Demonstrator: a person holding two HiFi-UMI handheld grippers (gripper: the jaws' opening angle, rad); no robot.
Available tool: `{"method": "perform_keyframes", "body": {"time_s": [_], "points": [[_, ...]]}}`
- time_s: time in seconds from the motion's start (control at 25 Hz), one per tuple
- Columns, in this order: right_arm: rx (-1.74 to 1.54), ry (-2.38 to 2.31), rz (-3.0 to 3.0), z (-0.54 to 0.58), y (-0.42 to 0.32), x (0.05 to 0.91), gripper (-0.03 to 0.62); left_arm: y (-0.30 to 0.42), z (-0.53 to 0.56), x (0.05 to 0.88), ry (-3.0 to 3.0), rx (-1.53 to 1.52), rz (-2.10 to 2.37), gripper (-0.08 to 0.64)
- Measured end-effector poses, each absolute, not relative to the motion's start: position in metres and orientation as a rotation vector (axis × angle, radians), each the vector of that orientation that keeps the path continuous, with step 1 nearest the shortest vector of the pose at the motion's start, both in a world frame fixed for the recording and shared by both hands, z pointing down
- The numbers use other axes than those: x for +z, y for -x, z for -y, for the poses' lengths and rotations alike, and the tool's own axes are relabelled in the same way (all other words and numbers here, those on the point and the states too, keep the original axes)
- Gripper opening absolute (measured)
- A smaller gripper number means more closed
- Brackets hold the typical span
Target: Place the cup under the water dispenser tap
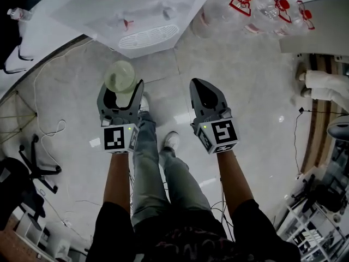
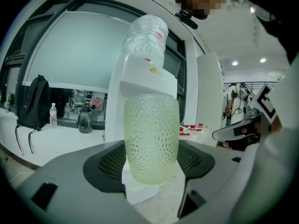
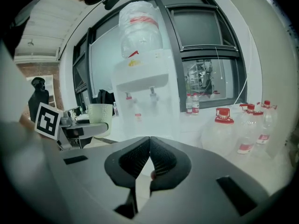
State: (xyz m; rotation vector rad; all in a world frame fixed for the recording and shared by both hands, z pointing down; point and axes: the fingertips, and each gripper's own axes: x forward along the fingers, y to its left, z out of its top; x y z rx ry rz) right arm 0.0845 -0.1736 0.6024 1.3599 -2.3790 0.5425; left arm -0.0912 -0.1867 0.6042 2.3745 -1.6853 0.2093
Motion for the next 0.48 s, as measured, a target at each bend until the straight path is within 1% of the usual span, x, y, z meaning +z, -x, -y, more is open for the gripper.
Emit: {"method": "perform_keyframes", "body": {"time_s": [0.48], "points": [[0.536,-1.345,2.411,0.228,-0.064,0.672,0.015,0.091,0.248,0.672,-2.397,0.193,1.698,0.344]]}}
